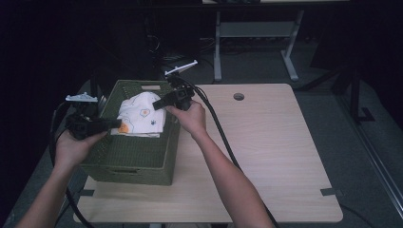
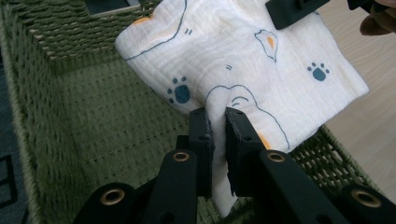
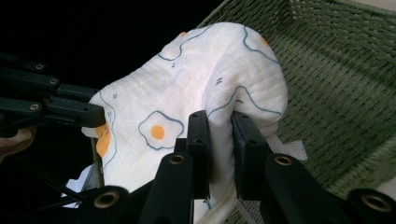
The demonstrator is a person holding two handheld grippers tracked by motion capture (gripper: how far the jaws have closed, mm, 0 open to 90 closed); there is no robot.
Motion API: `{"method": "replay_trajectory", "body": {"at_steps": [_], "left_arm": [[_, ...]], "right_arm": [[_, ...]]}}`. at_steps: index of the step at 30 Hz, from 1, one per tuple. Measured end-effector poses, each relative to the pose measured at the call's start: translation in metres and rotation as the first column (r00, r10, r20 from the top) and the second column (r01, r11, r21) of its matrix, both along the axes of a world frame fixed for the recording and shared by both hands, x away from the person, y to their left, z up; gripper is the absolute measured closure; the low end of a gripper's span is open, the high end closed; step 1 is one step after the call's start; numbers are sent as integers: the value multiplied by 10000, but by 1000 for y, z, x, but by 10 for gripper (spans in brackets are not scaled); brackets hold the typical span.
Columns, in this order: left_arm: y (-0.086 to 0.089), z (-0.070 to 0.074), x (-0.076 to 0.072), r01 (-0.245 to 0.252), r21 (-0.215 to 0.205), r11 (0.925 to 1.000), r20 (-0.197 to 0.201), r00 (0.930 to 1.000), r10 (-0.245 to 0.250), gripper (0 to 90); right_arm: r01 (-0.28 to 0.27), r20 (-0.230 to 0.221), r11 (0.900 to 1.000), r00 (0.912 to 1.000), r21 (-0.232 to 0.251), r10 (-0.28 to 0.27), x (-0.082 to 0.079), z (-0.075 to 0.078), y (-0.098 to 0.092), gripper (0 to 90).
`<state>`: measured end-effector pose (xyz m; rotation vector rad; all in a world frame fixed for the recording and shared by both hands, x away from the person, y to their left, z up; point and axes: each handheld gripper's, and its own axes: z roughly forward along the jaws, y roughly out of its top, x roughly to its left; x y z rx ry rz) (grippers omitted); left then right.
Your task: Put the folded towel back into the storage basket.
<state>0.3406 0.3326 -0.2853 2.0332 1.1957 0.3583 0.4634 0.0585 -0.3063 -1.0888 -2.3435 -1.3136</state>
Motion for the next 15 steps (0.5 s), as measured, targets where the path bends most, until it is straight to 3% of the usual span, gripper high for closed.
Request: {"method": "replay_trajectory", "body": {"at_steps": [15], "left_arm": [[18, -7, -3, -359, 180, 9992, -118, 9993, 361, 823]], "right_arm": [[-128, -60, 9998, 9999, -181, 127, -2, -10, 25, 786]]}}
